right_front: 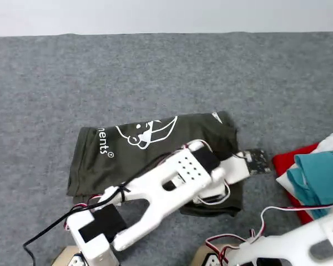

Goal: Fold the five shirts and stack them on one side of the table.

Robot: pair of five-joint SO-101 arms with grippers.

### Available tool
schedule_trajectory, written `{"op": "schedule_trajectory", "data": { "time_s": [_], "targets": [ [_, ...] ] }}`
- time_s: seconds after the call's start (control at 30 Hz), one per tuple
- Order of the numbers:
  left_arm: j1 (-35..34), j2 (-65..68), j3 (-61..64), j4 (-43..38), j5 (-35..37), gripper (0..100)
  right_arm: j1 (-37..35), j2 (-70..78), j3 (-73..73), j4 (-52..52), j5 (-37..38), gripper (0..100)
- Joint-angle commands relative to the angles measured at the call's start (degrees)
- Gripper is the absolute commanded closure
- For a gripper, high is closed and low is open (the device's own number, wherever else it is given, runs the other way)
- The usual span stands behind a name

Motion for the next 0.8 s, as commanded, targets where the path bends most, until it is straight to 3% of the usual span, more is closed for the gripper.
{"op": "schedule_trajectory", "data": {
  "time_s": [0.0,0.3,0.77],
  "targets": [
    [2.29,-0.18,-2.24,-0.44,0.62,85,0.48,-2.33,-0.53,1.01,-0.26,98.8],
    [2.99,1.14,-1.80,1.05,0.26,77,0.40,-10.15,-0.18,1.10,-0.18,98.5],
    [1.14,15.82,-10.15,2.64,0.35,77,0.22,-11.74,-0.18,1.19,-0.18,98.4]
  ]
}}
